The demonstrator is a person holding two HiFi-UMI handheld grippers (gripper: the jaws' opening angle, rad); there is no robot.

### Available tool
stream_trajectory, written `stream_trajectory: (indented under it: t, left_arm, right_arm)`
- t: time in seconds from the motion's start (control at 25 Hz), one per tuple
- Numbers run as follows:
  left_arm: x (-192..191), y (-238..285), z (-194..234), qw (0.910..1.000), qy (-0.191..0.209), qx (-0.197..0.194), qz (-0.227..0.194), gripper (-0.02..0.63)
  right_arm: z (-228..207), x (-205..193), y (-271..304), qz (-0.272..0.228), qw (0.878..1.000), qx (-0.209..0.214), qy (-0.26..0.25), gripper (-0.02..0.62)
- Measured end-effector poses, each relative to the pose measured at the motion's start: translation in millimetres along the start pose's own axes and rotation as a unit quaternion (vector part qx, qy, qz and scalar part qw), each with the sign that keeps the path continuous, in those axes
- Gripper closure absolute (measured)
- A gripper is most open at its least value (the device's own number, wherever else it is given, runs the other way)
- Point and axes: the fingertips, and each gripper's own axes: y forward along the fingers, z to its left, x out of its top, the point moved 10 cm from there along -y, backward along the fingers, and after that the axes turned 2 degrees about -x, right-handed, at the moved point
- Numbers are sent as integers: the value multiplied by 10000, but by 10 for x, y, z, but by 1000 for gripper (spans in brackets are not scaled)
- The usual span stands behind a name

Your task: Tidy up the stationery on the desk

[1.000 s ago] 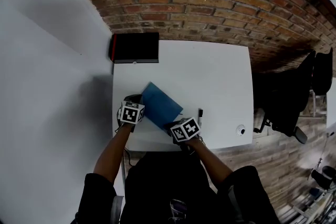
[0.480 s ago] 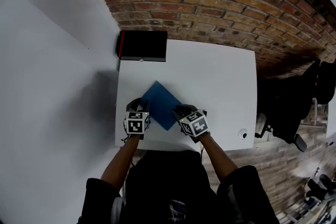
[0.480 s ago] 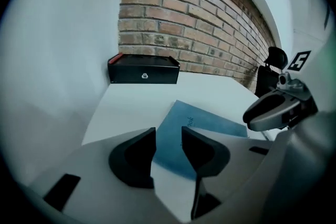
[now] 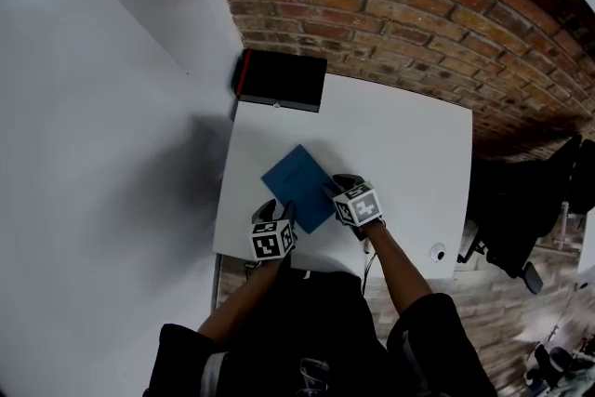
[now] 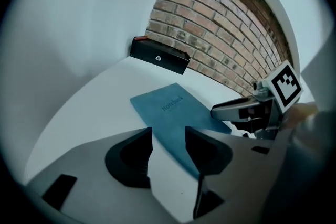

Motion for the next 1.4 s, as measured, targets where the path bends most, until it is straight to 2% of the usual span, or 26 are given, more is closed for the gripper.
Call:
stream_trajectory:
  t: [0.28, 0.64, 0.76, 0.96, 1.16, 1.28, 1.4]
  left_arm:
    - [-146, 102, -109, 9983, -571, -101, -23, 419]
    - [-123, 104, -82, 9984, -561, 15, 109, 420]
    - [-91, 111, -75, 9993, -361, 26, 121, 420]
    - [1, 111, 53, 9994, -353, 38, 22, 421]
    - [133, 140, 222, 9999, -24, -25, 100, 423]
    - [194, 159, 326, 9995, 196, -117, 231, 468]
    - [251, 173, 391, 9987, 374, -154, 304, 480]
  right_arm:
    - [-10, -62, 125, 143, 9998, 95, 101, 440]
    - [-10, -71, 125, 95, 9994, 19, 334, 440]
    - [-1, -67, 122, 91, 9992, -44, 392, 440]
    - [98, -124, 121, 184, 9984, -8, 527, 440]
    - [267, -172, 125, 349, 9972, 5, 661, 440]
    - [352, -218, 124, 366, 9958, -66, 834, 440]
    - [430, -278, 111, 339, 9932, 1, 1115, 440]
